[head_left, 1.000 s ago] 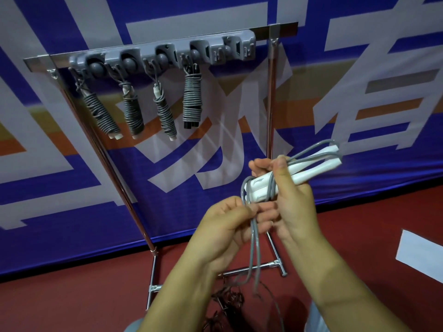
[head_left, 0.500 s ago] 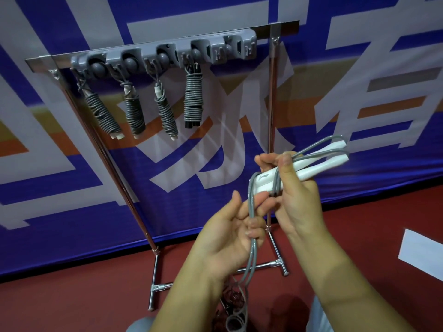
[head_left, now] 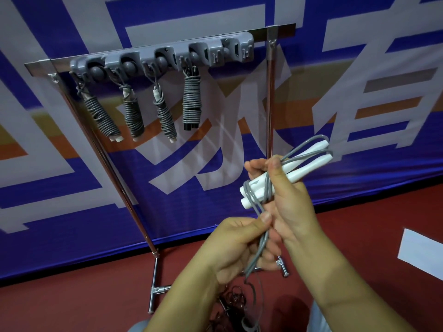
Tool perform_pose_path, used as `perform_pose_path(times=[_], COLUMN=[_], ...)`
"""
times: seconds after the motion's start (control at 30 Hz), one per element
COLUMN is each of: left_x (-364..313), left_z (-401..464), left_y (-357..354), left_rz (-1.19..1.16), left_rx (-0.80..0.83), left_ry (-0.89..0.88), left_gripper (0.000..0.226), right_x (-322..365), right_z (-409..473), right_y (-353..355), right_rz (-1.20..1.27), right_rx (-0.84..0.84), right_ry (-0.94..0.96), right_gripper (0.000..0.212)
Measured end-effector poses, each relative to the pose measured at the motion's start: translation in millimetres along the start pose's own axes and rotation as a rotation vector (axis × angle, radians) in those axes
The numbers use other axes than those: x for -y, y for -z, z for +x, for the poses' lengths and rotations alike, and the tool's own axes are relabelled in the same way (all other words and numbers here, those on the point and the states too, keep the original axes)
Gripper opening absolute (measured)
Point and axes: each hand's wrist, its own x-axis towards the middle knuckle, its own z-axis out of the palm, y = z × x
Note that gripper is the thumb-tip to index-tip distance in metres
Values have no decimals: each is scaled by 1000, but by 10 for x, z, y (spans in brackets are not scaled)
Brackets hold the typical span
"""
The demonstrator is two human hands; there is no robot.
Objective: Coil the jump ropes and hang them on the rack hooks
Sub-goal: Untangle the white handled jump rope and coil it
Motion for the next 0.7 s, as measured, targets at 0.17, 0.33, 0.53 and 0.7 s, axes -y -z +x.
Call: perform_pose_path(times=[0.17,0.33,0.53,0.7], left_x=[19,40,-177,-289], left_z=[-32,69,183,132], left_y=[22,189,455,500], left_rz=[83,163,722,966], left_rx=[152,153,-101,-263], left_ry=[34,-57,-324,-456], left_gripper=[39,20,9,15], right_x=[37,144,179,135], right_z=[-27,-44,-117,-190], right_y=[-65,-119,-85,-27], right_rz=[170,330,268,49], right_rx=[52,59,92,125], right_ry=[-101,-238,-351,-356], right_gripper=[24,23,23,24])
